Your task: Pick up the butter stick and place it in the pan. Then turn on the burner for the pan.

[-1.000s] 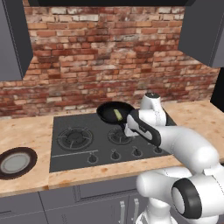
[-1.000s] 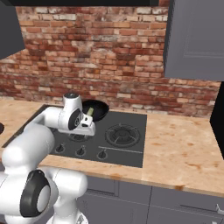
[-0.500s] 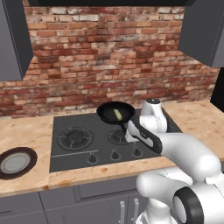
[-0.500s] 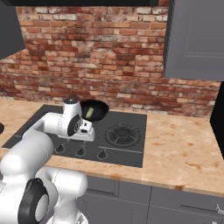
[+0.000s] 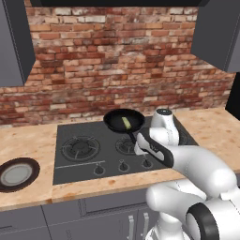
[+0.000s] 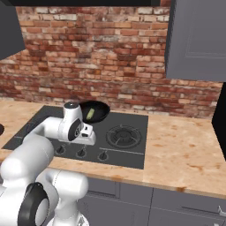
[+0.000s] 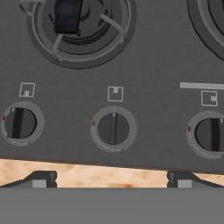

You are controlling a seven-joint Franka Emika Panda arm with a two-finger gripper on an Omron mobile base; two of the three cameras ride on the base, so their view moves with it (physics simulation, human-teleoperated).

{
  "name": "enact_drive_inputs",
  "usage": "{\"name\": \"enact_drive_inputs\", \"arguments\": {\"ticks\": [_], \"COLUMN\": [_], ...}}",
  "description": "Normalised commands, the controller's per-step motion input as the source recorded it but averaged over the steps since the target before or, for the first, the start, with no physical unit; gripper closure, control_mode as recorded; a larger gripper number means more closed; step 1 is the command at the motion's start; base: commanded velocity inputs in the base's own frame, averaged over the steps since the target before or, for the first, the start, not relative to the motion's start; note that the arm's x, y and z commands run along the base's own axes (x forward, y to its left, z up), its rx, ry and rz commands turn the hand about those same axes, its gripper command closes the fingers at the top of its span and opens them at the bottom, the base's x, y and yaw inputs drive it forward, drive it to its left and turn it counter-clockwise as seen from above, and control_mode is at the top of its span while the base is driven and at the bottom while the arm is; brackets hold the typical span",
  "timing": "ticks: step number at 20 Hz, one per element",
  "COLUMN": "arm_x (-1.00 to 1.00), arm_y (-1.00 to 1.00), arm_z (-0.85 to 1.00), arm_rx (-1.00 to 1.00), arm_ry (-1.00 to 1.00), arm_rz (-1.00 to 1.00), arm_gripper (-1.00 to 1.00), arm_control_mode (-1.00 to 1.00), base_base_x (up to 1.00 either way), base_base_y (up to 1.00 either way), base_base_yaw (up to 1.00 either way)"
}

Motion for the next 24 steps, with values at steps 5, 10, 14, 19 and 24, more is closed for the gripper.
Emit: {"name": "enact_drive_inputs", "arguments": {"ticks": [5, 10, 14, 19, 24], "arm_x": [0.00, 0.00, 0.00, 0.00, 0.00], "arm_y": [0.00, 0.00, 0.00, 0.00, 0.00], "arm_z": [-0.08, -0.11, -0.10, -0.10, -0.11], "arm_rx": [0.00, 0.00, 0.00, 0.00, 0.00], "arm_ry": [0.00, 0.00, 0.00, 0.00, 0.00], "arm_rz": [0.00, 0.00, 0.00, 0.00, 0.00], "arm_gripper": [-1.00, -1.00, -1.00, -1.00, -1.00], "arm_control_mode": [-1.00, -1.00, -1.00, -1.00, -1.00], "base_base_x": [0.00, 0.00, 0.00, 0.00, 0.00], "base_base_y": [0.00, 0.00, 0.00, 0.00, 0.00], "base_base_yaw": [0.00, 0.00, 0.00, 0.00, 0.00]}}
